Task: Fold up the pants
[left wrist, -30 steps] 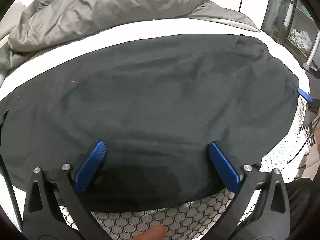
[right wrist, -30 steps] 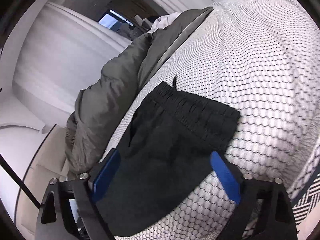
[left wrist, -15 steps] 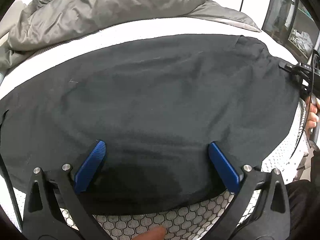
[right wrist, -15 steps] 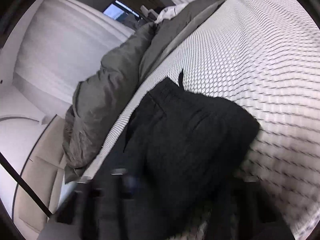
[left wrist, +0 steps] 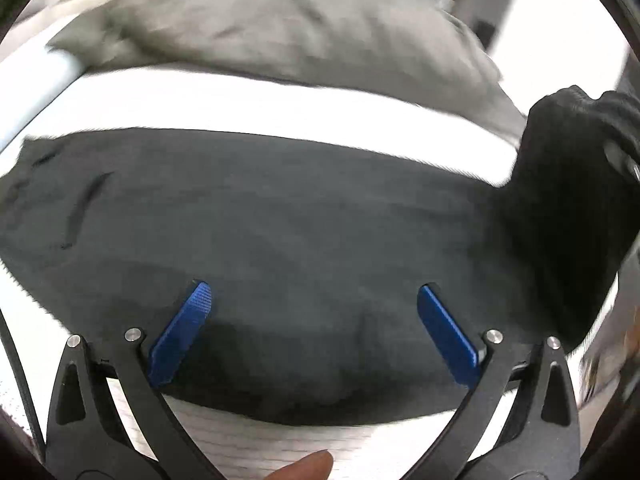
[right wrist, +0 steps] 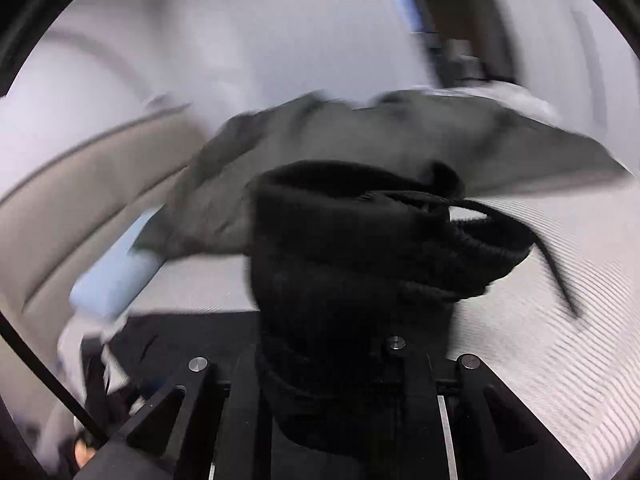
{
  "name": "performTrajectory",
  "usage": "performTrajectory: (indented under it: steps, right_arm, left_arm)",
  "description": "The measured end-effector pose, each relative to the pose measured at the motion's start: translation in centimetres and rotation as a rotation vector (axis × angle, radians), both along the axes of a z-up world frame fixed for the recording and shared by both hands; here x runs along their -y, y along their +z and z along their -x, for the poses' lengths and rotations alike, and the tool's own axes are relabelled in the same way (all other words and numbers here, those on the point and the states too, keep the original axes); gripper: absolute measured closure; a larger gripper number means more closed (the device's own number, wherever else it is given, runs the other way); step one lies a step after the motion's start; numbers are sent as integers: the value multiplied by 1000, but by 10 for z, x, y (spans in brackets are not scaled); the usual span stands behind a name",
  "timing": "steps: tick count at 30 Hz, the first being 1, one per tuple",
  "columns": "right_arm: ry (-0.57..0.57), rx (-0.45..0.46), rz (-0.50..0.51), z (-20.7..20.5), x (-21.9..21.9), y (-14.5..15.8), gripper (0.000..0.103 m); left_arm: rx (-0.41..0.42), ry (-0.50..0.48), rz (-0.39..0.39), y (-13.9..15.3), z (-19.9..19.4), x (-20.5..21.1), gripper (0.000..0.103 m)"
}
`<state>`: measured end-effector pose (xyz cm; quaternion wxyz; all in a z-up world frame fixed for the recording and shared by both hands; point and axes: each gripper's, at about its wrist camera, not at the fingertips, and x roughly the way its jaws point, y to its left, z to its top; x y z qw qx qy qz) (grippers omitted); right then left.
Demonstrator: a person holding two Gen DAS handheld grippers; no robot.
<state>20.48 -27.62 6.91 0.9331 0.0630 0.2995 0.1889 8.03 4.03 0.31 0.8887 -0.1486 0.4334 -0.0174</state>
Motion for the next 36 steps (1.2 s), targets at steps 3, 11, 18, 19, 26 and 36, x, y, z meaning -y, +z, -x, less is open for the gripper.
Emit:
performTrajectory:
  steps: [3, 11, 18, 19, 26, 36]
  right_arm:
    - [168, -18, 38, -11, -77, -11, 86]
    - [560, -277, 214, -1, -198, -125, 53]
    - [513, -205, 91, 16, -135, -101, 22]
    - [487, -194, 75, 17, -119, -99, 22]
    - [222, -233, -19, 1, -26, -107, 18]
    - [120, -272, -82, -24, -6, -105, 18]
  left_arm:
    - [-7, 84, 3, -1, 4, -44, 1]
    - [-27, 210, 17, -10, 19, -114, 1]
    - [85, 227, 98, 17, 26, -127, 1]
    - [108, 206, 105, 21, 26, -122, 1]
    - [-58, -56, -185, -6, 13, -50, 0]
    - [16, -61, 95, 24, -25, -69, 8]
